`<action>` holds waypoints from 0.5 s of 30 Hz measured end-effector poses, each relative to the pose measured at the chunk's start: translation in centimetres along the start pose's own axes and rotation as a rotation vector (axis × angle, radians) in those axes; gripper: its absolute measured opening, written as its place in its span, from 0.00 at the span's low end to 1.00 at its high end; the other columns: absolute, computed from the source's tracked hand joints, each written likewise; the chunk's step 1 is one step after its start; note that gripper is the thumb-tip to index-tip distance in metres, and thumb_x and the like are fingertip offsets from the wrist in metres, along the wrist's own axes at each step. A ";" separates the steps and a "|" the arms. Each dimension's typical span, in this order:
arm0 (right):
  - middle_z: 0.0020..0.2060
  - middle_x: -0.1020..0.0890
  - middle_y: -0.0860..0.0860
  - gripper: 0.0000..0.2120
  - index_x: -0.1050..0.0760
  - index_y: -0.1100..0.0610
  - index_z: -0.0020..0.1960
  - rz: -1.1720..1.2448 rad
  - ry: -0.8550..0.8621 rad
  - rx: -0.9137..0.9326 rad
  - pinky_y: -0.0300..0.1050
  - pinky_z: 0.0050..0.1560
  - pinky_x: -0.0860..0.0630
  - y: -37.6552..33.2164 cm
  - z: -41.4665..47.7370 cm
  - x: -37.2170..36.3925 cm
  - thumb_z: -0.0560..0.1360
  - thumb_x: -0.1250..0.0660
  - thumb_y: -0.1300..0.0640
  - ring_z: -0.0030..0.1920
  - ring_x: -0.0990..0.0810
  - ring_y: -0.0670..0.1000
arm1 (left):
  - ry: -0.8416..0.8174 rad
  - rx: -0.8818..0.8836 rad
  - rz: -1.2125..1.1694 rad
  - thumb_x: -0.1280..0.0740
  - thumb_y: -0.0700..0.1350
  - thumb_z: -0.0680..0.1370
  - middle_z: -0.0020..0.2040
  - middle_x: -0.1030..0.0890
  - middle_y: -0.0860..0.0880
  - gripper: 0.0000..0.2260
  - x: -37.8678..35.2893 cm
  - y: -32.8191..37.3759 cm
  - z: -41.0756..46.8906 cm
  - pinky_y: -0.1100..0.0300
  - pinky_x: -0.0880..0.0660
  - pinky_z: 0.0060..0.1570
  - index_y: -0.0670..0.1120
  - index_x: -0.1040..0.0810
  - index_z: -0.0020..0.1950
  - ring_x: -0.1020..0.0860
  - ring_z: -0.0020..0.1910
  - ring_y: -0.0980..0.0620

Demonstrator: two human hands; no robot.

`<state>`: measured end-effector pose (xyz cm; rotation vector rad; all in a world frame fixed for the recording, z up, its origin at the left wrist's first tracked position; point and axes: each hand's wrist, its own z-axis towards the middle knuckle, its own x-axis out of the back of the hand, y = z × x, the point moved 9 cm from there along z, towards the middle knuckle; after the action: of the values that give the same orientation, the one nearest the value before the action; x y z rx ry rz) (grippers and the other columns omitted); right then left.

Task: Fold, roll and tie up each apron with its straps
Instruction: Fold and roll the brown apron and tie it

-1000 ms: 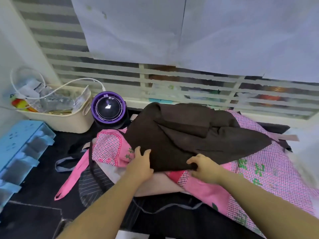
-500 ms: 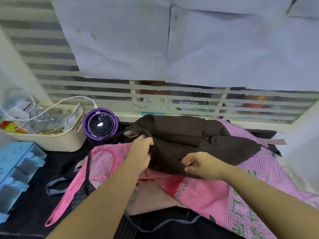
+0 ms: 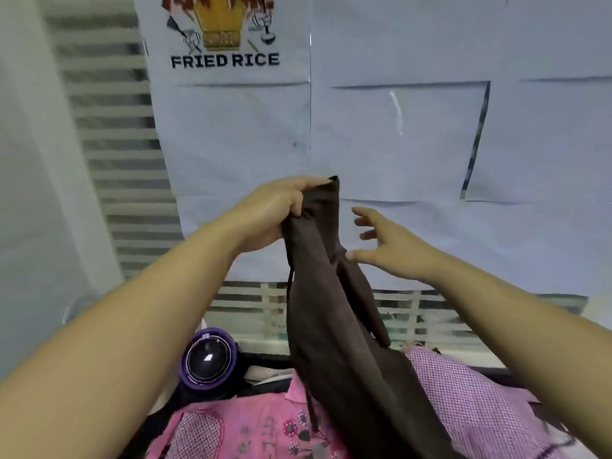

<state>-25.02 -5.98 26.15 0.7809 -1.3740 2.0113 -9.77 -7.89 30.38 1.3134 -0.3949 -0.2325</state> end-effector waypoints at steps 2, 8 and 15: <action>0.72 0.34 0.49 0.40 0.47 0.50 0.77 0.057 0.009 -0.014 0.40 0.60 0.33 -0.4 0.9 0.4 0.73 0.28 0.51 0.66 0.30 0.48 | -0.004 -0.062 0.021 0.52 0.28 0.69 0.57 0.19 0.47 0.29 0.2 3.1 -0.1 0.59 0.23 0.51 0.51 0.19 0.53 0.22 0.56 0.50; 0.58 0.26 0.45 0.33 0.38 0.50 0.73 0.206 0.065 -0.031 0.34 0.53 0.29 -0.3 2.2 0.2 0.71 0.27 0.58 0.54 0.25 0.41 | 0.007 -0.204 0.032 0.53 0.27 0.69 0.53 0.18 0.47 0.29 1.0 9.0 -0.7 0.60 0.22 0.51 0.48 0.19 0.53 0.21 0.53 0.51; 0.52 0.22 0.45 0.07 0.23 0.53 0.52 0.024 0.085 -0.090 0.45 0.59 0.28 2.6 2.8 -0.2 0.74 0.31 0.54 0.55 0.25 0.47 | 0.034 -0.263 -0.044 0.53 0.28 0.69 0.50 0.17 0.47 0.28 3.2 10.8 -1.6 0.60 0.22 0.48 0.46 0.19 0.53 0.19 0.49 0.52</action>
<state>-26.38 -9.43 25.22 0.6350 -1.4203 1.9635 -6.78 -5.06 40.97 1.0668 -0.2960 -0.2886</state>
